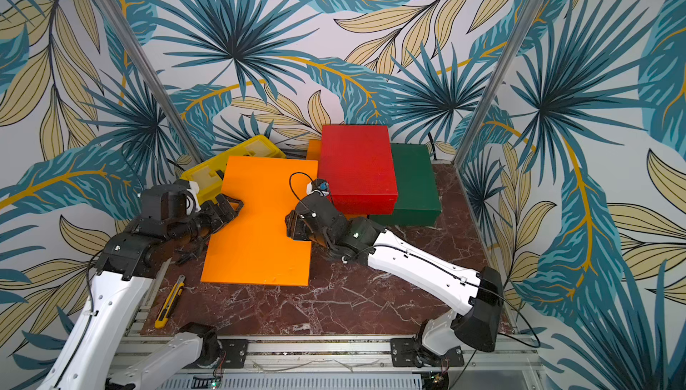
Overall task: Stack the shoeboxes
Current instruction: Pick up the shoebox from the center of the board, then place the shoebox at the shoebox.
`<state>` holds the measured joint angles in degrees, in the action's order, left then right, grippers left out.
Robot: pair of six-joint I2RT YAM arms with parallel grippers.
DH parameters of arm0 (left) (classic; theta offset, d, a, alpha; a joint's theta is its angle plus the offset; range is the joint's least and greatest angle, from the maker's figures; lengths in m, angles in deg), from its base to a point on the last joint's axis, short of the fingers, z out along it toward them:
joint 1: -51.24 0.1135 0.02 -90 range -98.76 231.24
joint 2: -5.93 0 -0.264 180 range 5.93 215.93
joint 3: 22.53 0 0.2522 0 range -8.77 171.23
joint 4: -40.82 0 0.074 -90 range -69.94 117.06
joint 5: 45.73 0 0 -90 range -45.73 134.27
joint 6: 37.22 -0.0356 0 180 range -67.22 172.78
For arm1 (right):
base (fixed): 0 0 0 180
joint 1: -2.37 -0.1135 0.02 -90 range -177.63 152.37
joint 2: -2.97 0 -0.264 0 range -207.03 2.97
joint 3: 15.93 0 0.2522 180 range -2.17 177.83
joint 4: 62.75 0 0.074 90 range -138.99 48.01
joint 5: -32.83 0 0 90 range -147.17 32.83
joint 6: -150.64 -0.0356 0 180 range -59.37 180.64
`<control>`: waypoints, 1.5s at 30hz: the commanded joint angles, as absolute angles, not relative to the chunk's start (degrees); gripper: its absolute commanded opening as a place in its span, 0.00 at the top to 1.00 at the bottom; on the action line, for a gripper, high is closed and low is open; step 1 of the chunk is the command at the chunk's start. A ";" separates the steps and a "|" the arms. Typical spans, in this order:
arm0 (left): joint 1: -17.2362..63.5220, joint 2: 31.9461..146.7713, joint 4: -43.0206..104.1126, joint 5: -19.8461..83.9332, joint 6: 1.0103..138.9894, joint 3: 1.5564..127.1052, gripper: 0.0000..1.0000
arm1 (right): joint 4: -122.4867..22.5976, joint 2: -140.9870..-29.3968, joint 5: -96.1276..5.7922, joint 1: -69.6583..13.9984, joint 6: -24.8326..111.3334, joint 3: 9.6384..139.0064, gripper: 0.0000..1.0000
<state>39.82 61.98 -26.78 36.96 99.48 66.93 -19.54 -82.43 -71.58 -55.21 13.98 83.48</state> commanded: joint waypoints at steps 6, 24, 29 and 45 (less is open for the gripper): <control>34.29 69.58 -14.73 26.24 101.41 80.83 0.05 | -17.25 -85.26 -60.97 -56.43 24.01 92.30 0.53; 25.53 99.94 -10.38 28.18 99.80 114.81 0.06 | -10.82 -87.29 -56.11 -36.88 29.79 108.42 0.55; 24.82 110.20 -8.17 27.68 100.15 124.12 0.06 | -11.28 -90.06 -51.23 -28.77 29.43 111.06 0.55; 26.00 133.50 -2.99 20.42 106.15 144.30 0.06 | -10.13 -104.15 -38.98 -9.46 24.94 125.53 0.45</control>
